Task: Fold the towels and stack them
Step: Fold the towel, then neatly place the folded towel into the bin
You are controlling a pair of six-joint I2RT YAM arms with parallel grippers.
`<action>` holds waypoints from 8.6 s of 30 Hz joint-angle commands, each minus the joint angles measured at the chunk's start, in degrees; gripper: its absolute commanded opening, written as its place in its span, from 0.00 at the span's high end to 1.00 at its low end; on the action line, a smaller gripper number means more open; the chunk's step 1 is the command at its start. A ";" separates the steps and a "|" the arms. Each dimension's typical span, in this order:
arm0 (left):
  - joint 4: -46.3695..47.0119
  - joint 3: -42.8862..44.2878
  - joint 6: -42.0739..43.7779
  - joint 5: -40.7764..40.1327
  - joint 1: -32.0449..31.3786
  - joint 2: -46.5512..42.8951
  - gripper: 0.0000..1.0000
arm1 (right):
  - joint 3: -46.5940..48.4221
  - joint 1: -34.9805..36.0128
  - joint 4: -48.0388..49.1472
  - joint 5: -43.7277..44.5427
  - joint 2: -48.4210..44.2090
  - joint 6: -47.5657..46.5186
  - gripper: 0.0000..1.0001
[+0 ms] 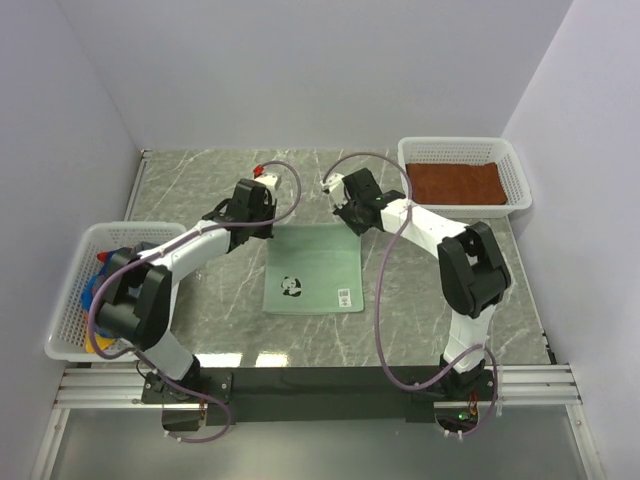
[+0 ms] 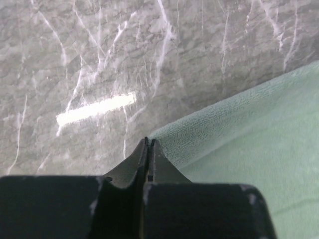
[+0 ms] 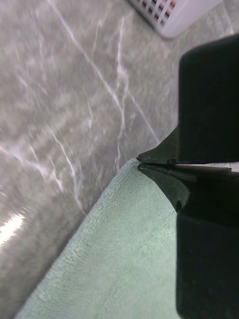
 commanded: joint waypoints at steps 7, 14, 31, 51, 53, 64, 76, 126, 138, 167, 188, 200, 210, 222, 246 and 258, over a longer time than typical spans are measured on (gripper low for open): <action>-0.77 -2.10 -3.73 -4.65 0.54 -5.80 0.99 | -6.25 1.77 2.54 7.51 -10.77 2.61 1.00; -2.44 -5.88 -9.09 -4.91 -0.34 -11.25 0.99 | -13.72 4.58 2.90 8.31 -17.53 5.77 1.00; -8.85 -15.37 -22.80 -2.01 -1.39 -22.41 0.99 | -21.99 9.50 -1.67 8.04 -24.49 11.58 1.00; -6.40 -27.77 -33.09 -1.13 -5.08 -26.11 0.99 | -23.39 11.44 -5.98 6.64 -21.06 13.95 1.00; -6.31 -28.12 -33.09 -2.18 -5.09 -26.20 0.99 | -23.74 11.70 -5.89 6.29 -20.27 14.39 1.00; -6.22 -28.21 -34.58 -5.00 -5.00 -21.37 0.99 | -24.36 12.41 -6.60 5.49 -14.65 15.89 1.00; -7.45 -28.83 -36.34 -5.97 -5.17 -23.03 0.99 | -23.75 13.02 -7.03 5.76 -15.00 16.68 1.00; -17.29 -28.30 -40.39 -4.74 -6.05 -44.37 0.26 | -19.53 17.24 -12.39 3.83 -23.78 21.77 0.48; -12.73 -19.25 -39.68 -0.95 -10.78 -34.40 0.38 | -18.64 17.24 -6.34 7.60 -25.20 37.15 0.55; -12.19 -35.68 -49.96 -3.32 -20.64 -28.02 0.96 | -41.14 16.19 6.06 2.68 -25.97 53.06 0.62; -8.60 -26.70 -48.91 -5.60 -20.64 -24.02 0.80 | -47.73 12.33 15.62 -0.12 -39.97 60.00 0.69; -8.59 -34.36 -50.40 -5.08 -18.53 -20.29 0.84 | -56.27 2.13 20.74 -8.31 -39.68 64.14 0.71; -4.30 -26.29 -48.38 -4.12 -18.53 -30.15 0.24 | -56.53 2.12 40.63 -13.04 -49.89 68.26 0.57; 27.33 -32.42 -49.26 -5.97 -12.91 -19.44 0.49 | -53.89 6.95 74.67 -11.21 -24.24 75.99 0.49; 24.25 -35.17 -45.32 -5.52 -6.05 -18.89 0.35 | -59.18 1.25 55.81 1.96 -32.73 69.70 0.44; -1.46 -12.75 -32.30 -19.75 -27.21 -16.54 0.08 | -46.95 -5.07 8.91 13.49 -53.05 58.17 0.13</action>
